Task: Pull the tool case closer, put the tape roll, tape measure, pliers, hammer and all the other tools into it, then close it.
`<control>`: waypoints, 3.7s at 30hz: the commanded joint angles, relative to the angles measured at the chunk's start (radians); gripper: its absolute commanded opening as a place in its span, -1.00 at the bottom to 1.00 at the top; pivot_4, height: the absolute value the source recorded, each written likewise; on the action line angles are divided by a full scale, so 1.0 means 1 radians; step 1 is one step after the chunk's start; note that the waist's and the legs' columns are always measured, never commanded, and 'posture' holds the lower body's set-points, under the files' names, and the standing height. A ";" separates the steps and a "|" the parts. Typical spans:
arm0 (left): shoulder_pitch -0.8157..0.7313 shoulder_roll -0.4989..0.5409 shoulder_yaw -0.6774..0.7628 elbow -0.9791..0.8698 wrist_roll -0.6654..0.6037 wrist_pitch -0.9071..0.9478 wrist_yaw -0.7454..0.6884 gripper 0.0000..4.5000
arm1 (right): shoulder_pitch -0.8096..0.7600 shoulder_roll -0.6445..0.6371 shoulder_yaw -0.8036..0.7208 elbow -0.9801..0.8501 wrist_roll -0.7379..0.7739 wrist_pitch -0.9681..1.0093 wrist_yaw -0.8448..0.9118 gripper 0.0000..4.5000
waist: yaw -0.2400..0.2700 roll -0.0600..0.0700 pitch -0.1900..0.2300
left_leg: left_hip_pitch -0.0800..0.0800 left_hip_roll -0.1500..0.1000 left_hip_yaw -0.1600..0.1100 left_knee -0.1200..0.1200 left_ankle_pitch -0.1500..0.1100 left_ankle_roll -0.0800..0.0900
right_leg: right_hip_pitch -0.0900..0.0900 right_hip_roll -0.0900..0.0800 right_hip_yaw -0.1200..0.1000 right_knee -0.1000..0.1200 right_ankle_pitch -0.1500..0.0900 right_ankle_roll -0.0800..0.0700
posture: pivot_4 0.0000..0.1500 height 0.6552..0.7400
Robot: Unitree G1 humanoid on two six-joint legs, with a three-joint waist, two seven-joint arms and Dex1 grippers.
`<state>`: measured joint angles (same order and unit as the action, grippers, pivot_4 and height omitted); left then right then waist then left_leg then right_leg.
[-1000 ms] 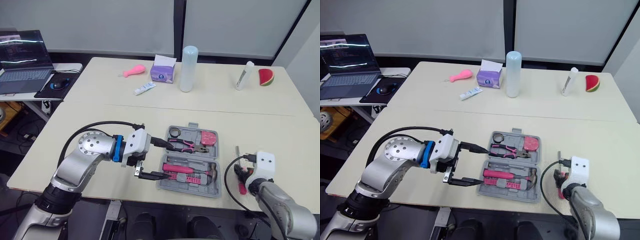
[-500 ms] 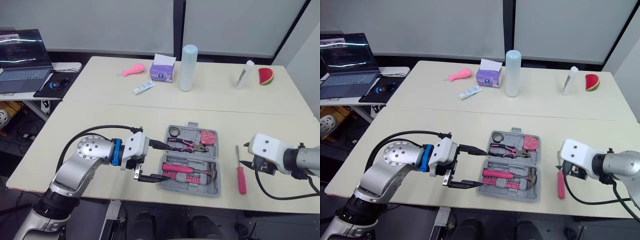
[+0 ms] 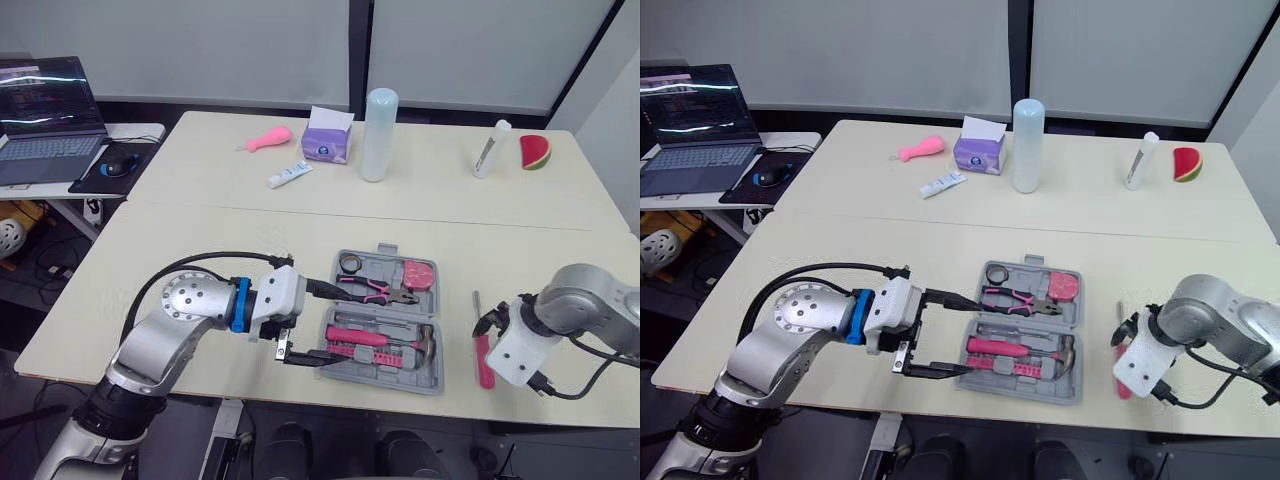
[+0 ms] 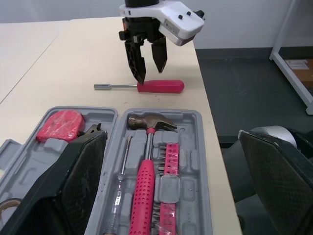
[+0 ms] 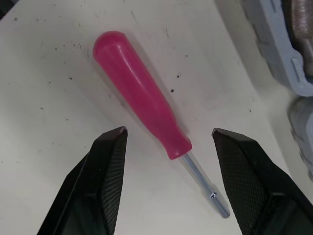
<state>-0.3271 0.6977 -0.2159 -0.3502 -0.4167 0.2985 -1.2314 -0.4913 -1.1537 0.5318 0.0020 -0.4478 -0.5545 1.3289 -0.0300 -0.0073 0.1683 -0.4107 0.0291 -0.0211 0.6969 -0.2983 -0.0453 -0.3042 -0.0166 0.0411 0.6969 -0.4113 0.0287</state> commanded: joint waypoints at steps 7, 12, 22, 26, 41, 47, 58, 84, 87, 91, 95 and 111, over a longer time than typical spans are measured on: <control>0.000 -0.019 -0.020 -0.044 0.011 -0.012 0.016 1.00 | -0.082 0.074 0.033 0.147 -0.119 -0.139 -0.010 0.31 | 0.001 0.000 0.000 | 0.000 0.000 0.000 0.000 0.000 0.000 | 0.000 0.000 -0.001 0.000 0.000 0.000 | 1.00 0.44; 0.008 -0.020 -0.022 -0.046 0.015 -0.016 0.026 1.00 | -0.086 0.089 0.039 0.205 -0.161 -0.174 -0.038 0.31 | 0.001 0.000 0.000 | 0.000 0.000 0.000 0.001 0.000 0.000 | 0.001 0.000 -0.001 0.001 0.000 0.000 | 1.00 0.44; 0.028 -0.035 -0.026 -0.053 0.027 -0.019 0.042 1.00 | -0.056 0.110 0.033 0.228 -0.196 -0.174 -0.091 -0.54 | 0.001 0.000 0.000 | 0.001 0.000 0.000 0.001 0.000 0.000 | 0.002 0.000 -0.001 0.001 0.000 0.000 | 1.00 0.44; 0.034 -0.041 -0.026 -0.042 0.035 -0.036 0.046 1.00 | -0.004 0.066 -0.037 0.138 -0.092 -0.079 -0.055 -0.72 | 0.002 0.000 0.000 | 0.002 0.000 -0.001 0.001 0.000 0.000 | 0.002 0.000 -0.001 0.001 0.000 0.000 | 1.00 0.44; -0.021 -0.077 -0.065 0.042 0.077 -0.128 0.005 1.00 | 0.633 0.045 -0.721 -0.523 0.462 1.403 -0.033 -0.72 | 0.027 0.000 -0.001 | -0.002 0.000 -0.001 0.001 0.000 0.000 | 0.003 0.001 -0.001 0.000 0.000 0.000 | 1.00 0.44; -0.023 -0.077 -0.064 0.054 0.082 -0.143 -0.009 1.00 | 0.536 0.207 -0.738 -0.530 0.526 1.830 -0.245 -0.72 | 0.026 0.000 -0.001 | -0.002 -0.001 -0.001 0.001 0.000 0.000 | 0.002 0.001 0.000 0.000 0.000 0.000 | 1.00 0.44; -0.027 -0.081 -0.053 -0.010 0.058 -0.081 0.023 1.00 | 0.370 0.459 -0.720 -0.379 0.525 2.001 -0.619 -0.72 | 0.026 0.000 -0.001 | -0.004 -0.001 -0.002 0.001 0.000 0.000 | 0.001 0.003 0.000 0.000 0.000 0.000 | 1.00 0.44; -0.046 -0.100 -0.060 0.021 0.064 -0.065 0.038 1.00 | 0.774 0.642 -0.852 -0.406 0.582 1.158 -0.774 0.59 | 0.018 -0.004 -0.004 | -0.003 -0.001 -0.001 0.000 0.000 0.000 | 0.000 0.004 0.001 0.001 0.000 0.000 | 1.00 0.44; -0.055 -0.107 -0.059 0.027 0.055 -0.060 0.031 1.00 | 0.768 0.687 -0.830 -0.339 0.575 1.098 -0.813 0.59 | 0.014 -0.004 -0.004 | -0.002 -0.001 -0.002 0.000 0.000 0.000 | 0.001 0.004 0.001 0.001 0.000 0.000 | 1.00 0.44; -0.058 -0.107 -0.049 0.024 0.029 -0.043 0.021 1.00 | 0.761 0.712 -0.823 -0.304 0.587 1.062 -0.835 0.59 | 0.014 -0.003 -0.004 | -0.002 -0.001 -0.002 0.000 0.000 0.000 | 0.001 0.005 0.001 0.001 0.000 0.000 | 1.00 0.44; -0.052 -0.097 -0.033 0.013 -0.018 -0.018 -0.004 1.00 | 0.764 0.723 -0.819 -0.302 0.600 1.049 -0.843 0.08 | 0.014 -0.003 -0.004 | -0.002 -0.001 -0.002 0.000 0.000 0.000 | 0.001 0.005 0.001 0.001 0.000 0.000 | 1.00 0.44; -0.036 -0.058 0.027 0.064 -0.082 -0.074 -0.107 1.00 | 0.799 0.716 -0.830 -0.413 0.636 1.061 -0.849 -0.68 | 0.011 -0.002 -0.004 | -0.002 0.000 -0.002 0.000 0.000 0.000 | 0.000 0.005 0.001 0.001 0.000 0.000 | 1.00 0.44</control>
<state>-0.3662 0.6228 -0.2233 -0.2770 -0.4828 0.2327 -1.3214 0.3049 -0.4171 -0.2729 -0.3388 0.1641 0.5104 0.4743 -0.0190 -0.0094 0.1639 -0.4131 0.0289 -0.0228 0.6969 -0.2981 -0.0456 -0.3038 -0.0117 0.0422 0.6981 -0.4114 0.0288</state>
